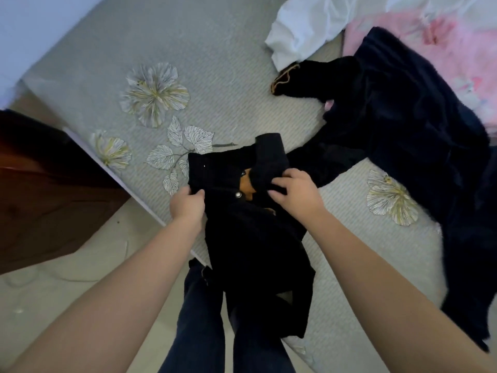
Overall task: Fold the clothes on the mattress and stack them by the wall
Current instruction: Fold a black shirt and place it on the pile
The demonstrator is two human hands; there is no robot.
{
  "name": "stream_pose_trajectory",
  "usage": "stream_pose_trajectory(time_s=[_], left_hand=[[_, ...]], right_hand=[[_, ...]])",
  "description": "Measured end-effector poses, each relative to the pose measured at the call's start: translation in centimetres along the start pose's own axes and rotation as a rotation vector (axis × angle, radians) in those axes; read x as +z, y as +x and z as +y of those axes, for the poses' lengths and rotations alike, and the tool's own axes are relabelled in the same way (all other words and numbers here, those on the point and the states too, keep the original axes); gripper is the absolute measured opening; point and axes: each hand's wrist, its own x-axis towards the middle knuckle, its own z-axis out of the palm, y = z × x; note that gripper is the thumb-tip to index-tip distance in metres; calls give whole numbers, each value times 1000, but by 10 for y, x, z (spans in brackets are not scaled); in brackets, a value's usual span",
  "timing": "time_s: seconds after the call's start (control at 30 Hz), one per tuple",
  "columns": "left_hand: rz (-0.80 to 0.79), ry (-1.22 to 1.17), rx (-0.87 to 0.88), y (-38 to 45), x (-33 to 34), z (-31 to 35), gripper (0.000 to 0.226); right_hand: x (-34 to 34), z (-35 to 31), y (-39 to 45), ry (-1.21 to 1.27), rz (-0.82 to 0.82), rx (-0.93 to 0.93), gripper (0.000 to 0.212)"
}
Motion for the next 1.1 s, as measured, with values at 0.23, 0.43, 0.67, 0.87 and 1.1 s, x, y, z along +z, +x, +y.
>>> stream_pose_trajectory(time_s=[0.23, 0.43, 0.67, 0.87, 1.1], left_hand=[[-113, -422, -308, 6, -30, -23, 22], [-165, -462, -300, 10, -39, -18, 21], [-125, -42, 139, 12, -51, -7, 17], [-396, -103, 571, -31, -60, 95, 21], [-395, -59, 1306, -166, -56, 271, 15]], right_hand=[[17, -24, 9, 156, 124, 59, 44], [0, -22, 26, 71, 182, 207, 40], [-31, -28, 29, 62, 31, 253, 19], [-129, -32, -15, 486, 403, 232, 14], [-285, -11, -117, 738, 745, 133, 27]])
